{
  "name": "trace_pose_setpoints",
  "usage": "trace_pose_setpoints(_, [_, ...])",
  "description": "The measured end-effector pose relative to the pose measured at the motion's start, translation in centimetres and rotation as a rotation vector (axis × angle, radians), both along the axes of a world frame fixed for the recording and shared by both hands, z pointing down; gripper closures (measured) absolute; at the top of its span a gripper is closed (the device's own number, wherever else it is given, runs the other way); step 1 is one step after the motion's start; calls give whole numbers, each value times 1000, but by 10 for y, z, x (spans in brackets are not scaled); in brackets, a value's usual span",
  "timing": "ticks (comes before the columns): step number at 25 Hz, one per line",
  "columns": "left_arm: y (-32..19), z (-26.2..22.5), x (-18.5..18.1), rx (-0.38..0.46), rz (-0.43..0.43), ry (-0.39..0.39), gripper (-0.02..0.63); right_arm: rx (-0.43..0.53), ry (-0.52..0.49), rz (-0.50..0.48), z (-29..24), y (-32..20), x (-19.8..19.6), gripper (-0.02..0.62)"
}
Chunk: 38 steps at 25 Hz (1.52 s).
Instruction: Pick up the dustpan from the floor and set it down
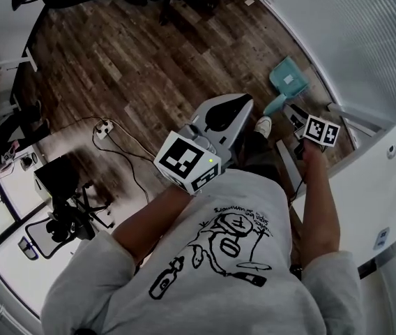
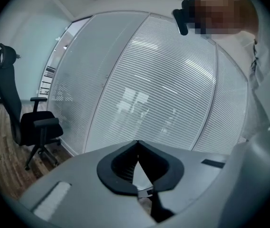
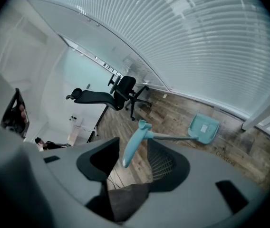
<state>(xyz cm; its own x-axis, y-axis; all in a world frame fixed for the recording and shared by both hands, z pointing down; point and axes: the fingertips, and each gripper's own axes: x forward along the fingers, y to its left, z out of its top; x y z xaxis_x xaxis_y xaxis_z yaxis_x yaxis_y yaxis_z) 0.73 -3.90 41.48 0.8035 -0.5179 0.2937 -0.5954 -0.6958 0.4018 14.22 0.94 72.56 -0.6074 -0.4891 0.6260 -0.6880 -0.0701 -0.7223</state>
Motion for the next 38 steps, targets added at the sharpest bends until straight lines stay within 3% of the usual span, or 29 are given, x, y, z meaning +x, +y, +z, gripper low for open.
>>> trace_pose_setpoints(12, [-12, -22, -3, 29, -21, 17, 604, 194, 242, -117, -95, -12, 13, 425])
trace_pose_setpoints(24, [-25, -51, -1, 76, -1, 37, 604, 480, 411, -161, -230, -35, 3, 466])
trace_pose_setpoints(30, [-30, -73, 3, 111, 14, 55, 604, 612, 480, -166, -299, -39, -3, 484])
trace_pose_setpoints(38, [-34, -97, 3, 149, 15, 66, 604, 726, 515, -100, -376, -43, -5, 523])
